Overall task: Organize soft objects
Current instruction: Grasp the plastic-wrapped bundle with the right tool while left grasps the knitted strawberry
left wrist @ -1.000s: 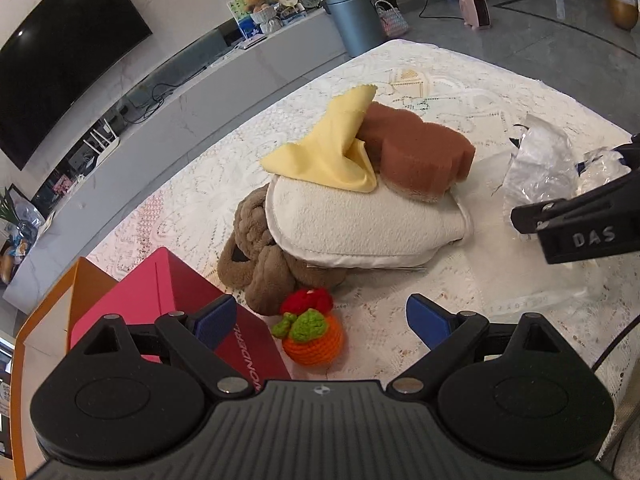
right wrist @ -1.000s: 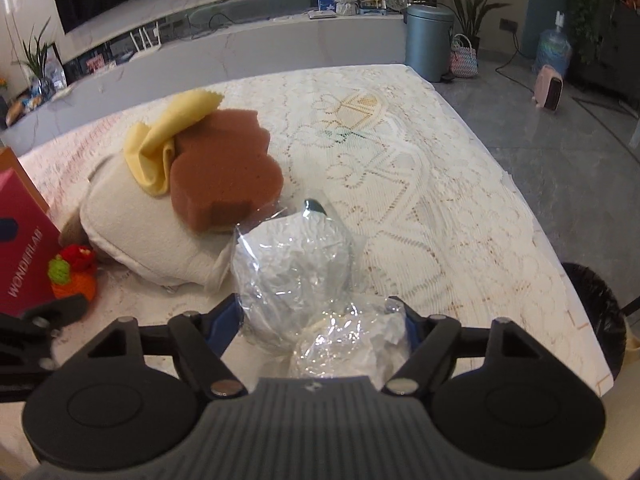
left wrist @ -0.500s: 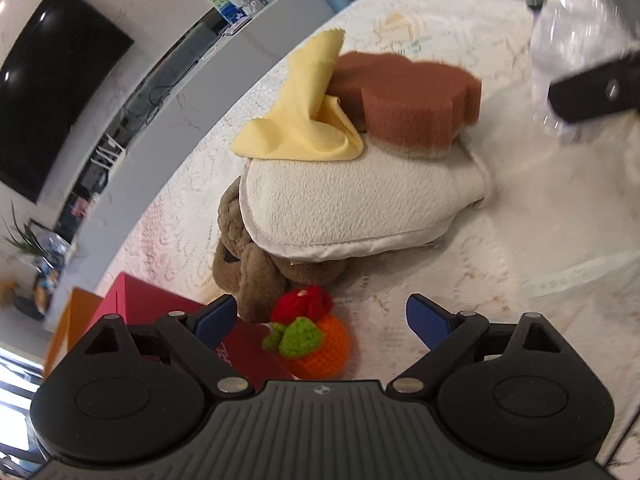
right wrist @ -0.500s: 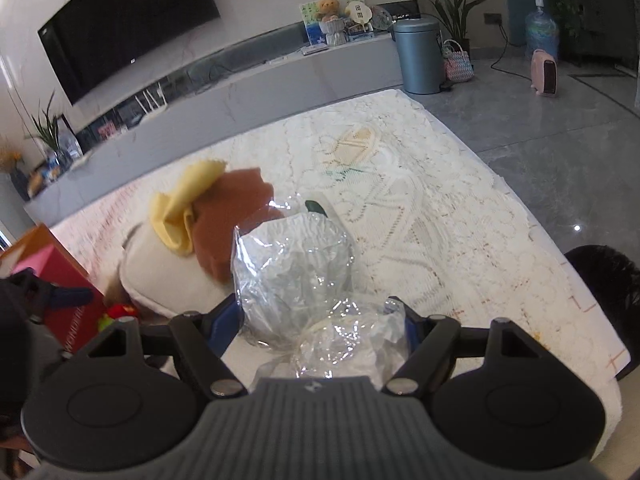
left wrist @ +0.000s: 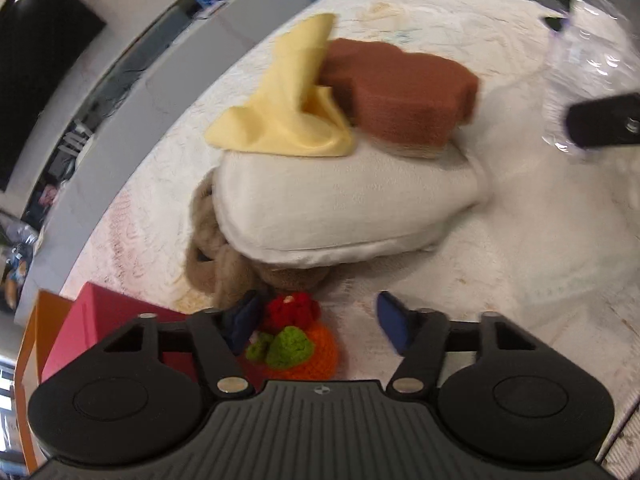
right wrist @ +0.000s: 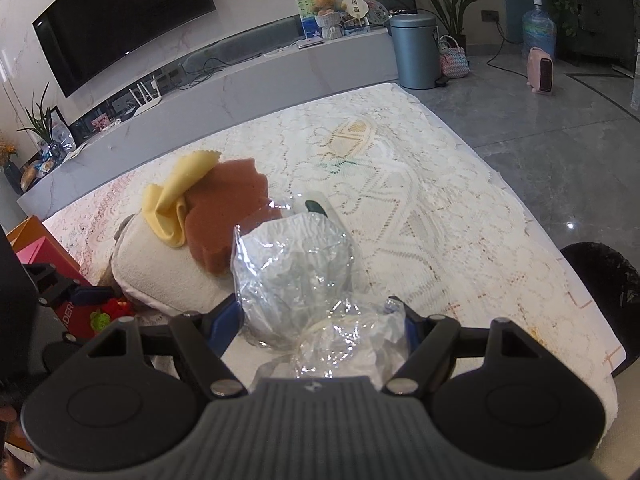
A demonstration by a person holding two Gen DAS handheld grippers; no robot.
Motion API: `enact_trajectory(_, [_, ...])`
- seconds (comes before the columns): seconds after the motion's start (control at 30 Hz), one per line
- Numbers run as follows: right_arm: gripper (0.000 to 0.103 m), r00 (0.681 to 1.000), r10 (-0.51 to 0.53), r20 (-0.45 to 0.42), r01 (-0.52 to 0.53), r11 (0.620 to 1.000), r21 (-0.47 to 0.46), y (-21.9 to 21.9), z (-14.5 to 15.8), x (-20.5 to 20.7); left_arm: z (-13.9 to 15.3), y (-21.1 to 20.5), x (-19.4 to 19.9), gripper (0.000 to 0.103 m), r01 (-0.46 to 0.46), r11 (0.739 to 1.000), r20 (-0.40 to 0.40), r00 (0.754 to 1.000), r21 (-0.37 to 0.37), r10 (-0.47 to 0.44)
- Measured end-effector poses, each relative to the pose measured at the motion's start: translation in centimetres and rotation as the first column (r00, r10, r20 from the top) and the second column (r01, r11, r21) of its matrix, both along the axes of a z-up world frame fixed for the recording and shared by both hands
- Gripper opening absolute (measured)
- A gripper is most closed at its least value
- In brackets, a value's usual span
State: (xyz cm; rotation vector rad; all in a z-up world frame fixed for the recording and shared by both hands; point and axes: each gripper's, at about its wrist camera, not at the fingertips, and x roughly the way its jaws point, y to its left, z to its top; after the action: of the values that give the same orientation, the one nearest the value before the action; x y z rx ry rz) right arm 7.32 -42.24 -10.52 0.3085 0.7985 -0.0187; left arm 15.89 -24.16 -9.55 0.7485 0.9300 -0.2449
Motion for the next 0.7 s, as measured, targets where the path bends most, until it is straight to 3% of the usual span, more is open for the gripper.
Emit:
enact_trajectory(0.03, [0.075,1.000,0.000,0.001,0.000,1.000,0.000,0.0,0.0,0.0,-0.2,0.2,0.1,0.041,-0.017,0.999,0.024,1.000,0.033,0.016])
enact_trajectory(0.07, [0.075,1.000,0.001,0.004,-0.001,1.000,0.001,0.0,0.0,-0.1,-0.3,0.3,0.1,0.040,-0.028,0.998,0.043,0.999,0.052,0.026])
enact_trajectory(0.23, [0.075,1.000,0.003,0.017,-0.003,1.000,0.002,-0.1,0.3,-0.3,0.8,1.0,-0.2,0.032,-0.025,1.000,0.040,0.999,0.004,0.025])
enact_trajectory(0.5, [0.075,0.999,-0.011,0.044,0.010,1.000,0.013,-0.5,0.9,-1.1,4.9,2.7,-3.1,0.030,-0.012,0.982,0.010,1.000,-0.189,0.014])
enact_trajectory(0.7, [0.075,0.999,-0.019,0.038,0.019,1.000,0.018,-0.7,0.8,-1.1,6.7,4.7,-6.6,0.030,0.056,0.941,-0.045,0.996,-0.335,-0.075])
